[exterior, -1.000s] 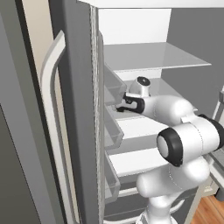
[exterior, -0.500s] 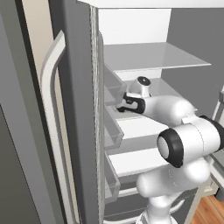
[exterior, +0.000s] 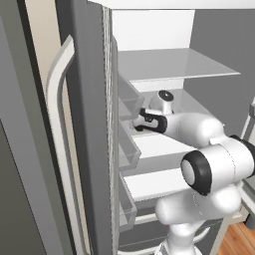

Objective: Grab the lemon wedge and onion from the fridge, place them in the blender, close the lid, and turn on the blender to create a marinade.

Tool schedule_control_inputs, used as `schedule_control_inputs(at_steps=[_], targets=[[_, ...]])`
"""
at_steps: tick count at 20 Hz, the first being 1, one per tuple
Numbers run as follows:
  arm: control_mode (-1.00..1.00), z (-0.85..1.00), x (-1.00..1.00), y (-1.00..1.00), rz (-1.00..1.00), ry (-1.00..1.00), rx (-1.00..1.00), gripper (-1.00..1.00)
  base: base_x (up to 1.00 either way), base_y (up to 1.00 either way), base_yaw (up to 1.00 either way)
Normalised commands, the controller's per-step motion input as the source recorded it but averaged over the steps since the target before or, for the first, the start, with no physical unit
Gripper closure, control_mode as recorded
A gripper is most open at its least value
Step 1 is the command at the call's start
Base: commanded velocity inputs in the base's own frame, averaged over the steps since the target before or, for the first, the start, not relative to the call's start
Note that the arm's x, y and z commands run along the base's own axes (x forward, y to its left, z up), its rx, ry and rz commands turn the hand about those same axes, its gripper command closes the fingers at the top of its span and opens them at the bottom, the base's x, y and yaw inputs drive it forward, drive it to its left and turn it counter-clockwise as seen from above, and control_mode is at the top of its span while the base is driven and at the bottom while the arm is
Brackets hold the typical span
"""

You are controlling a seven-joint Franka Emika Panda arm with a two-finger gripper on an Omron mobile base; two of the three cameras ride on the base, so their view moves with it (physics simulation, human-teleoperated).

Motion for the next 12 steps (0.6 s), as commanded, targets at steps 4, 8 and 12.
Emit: schedule_control_inputs(at_steps=[4,8,12], targets=[[-1.0,0.0,-0.31,0.0,0.0,-0.03,0.0,1.0,0.0,0.0,0.0],[-1.0,0.0,-0.57,-0.01,0.0,-0.05,0.0,1.0,0.0,0.0,0.0],[-1.0,0.11,-0.94,-0.14,0.0,-0.1,0.01,1.0,0.0,0.0,0.0]])
